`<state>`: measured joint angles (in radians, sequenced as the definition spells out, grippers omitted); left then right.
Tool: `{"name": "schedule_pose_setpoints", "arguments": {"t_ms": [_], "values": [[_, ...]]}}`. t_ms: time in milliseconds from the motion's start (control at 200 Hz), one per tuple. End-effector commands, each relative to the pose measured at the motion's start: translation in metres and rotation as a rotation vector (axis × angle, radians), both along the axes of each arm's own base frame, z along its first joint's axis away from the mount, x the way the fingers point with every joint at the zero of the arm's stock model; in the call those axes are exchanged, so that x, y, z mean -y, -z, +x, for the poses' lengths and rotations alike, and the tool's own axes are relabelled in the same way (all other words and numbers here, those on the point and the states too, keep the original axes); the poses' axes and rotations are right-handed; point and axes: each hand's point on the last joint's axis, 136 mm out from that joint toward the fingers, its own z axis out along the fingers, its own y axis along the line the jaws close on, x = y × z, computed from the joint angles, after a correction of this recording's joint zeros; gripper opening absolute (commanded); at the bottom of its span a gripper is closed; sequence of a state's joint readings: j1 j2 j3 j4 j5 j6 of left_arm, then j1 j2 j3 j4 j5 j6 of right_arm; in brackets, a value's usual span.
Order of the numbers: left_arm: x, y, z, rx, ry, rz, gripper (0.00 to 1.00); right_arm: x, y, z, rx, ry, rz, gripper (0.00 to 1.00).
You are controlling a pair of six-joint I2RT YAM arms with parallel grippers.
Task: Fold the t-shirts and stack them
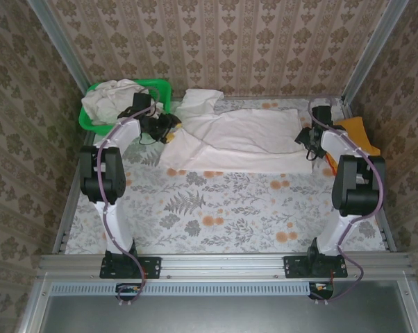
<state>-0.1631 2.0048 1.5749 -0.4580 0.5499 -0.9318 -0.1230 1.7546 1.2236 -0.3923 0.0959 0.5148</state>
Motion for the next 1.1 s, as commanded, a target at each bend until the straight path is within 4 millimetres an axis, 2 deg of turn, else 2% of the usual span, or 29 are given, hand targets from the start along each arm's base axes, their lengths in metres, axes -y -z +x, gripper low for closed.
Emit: {"name": "schedule_pose_setpoints", "arguments": {"t_ms": [0,65,145,250,375,445,570,740,930,985,1100], "values": [[-0.009,-0.021,-0.003,0.073,-0.015,0.033,0.81,-0.020,-0.035,0.005,0.162,-0.162,0.018,0.77],[-0.012,-0.019,-0.007,0.085,-0.014,0.053,0.90,-0.041,-0.037,0.002,0.207,-0.242,0.089,0.77],[-0.015,-0.011,-0.014,0.095,-0.008,0.071,0.93,-0.066,-0.032,0.000,0.234,-0.313,0.197,0.77],[-0.013,0.008,-0.026,0.086,0.007,0.073,0.93,-0.099,-0.011,-0.008,0.183,-0.384,0.264,0.76],[-0.012,0.034,-0.035,0.077,0.018,0.082,0.93,-0.121,0.020,-0.015,0.100,-0.403,0.291,0.75],[-0.012,0.049,-0.039,0.060,0.023,0.085,0.93,-0.122,0.037,-0.020,0.054,-0.374,0.316,0.74],[-0.015,0.069,-0.050,0.020,0.024,0.094,0.92,-0.113,0.064,-0.034,-0.035,-0.310,0.316,0.73],[-0.019,0.087,-0.089,-0.047,0.030,0.106,0.92,-0.099,0.083,-0.064,-0.148,-0.234,0.287,0.71],[-0.028,0.105,-0.154,-0.146,0.001,0.120,0.91,-0.104,0.088,-0.100,-0.164,-0.188,0.343,0.70],[-0.028,0.107,-0.172,-0.166,0.000,0.124,0.91,-0.100,0.087,-0.110,-0.173,-0.167,0.327,0.70],[-0.023,0.101,-0.196,-0.165,0.013,0.133,0.91,-0.088,0.072,-0.120,-0.150,-0.190,0.232,0.73]]}}
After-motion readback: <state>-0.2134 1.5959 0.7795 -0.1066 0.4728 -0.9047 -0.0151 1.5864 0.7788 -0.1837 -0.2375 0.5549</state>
